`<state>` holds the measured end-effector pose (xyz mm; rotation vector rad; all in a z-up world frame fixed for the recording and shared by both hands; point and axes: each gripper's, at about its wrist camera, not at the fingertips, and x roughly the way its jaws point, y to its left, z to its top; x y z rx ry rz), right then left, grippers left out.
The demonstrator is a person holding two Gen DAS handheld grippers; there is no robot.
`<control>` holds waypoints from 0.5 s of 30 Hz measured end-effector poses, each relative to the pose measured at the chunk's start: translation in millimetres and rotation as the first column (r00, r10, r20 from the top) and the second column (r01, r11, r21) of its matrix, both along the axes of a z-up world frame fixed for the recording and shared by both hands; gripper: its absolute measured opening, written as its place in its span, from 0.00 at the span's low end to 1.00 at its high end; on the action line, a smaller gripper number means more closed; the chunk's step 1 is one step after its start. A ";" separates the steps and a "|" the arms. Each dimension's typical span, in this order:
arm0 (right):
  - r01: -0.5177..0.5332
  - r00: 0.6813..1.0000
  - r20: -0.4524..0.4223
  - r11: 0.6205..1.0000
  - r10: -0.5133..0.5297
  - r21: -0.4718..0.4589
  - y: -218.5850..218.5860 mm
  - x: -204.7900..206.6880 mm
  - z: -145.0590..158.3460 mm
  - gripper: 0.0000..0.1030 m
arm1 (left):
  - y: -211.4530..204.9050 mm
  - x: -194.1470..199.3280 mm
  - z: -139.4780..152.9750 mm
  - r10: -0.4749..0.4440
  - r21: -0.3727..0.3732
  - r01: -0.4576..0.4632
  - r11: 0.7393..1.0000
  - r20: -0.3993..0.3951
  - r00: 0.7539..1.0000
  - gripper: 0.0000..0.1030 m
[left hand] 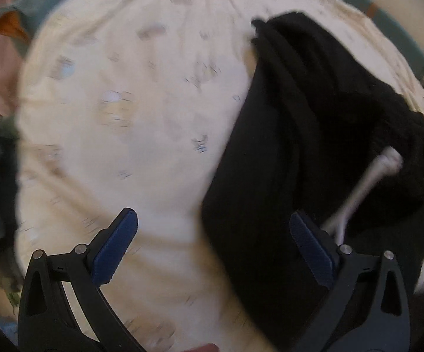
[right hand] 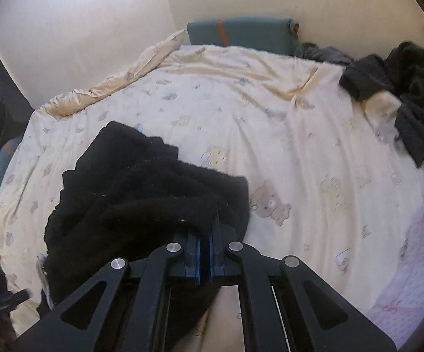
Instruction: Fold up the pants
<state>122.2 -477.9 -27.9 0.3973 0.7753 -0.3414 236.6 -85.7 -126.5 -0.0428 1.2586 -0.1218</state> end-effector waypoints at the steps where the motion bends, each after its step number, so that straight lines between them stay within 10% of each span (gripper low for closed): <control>1: 0.002 1.000 0.004 1.000 -0.002 0.009 -2.2 -1.2 -1.5 0.03 | -6.2 12.2 -9.0 -0.005 -0.021 0.004 1.000 -0.031 1.000 0.90; 15: 0.027 0.997 0.061 0.981 -0.039 0.191 -20.7 10.0 -21.3 0.04 | -104.2 161.6 -6.3 0.020 -0.168 -0.033 0.985 -0.078 0.997 0.91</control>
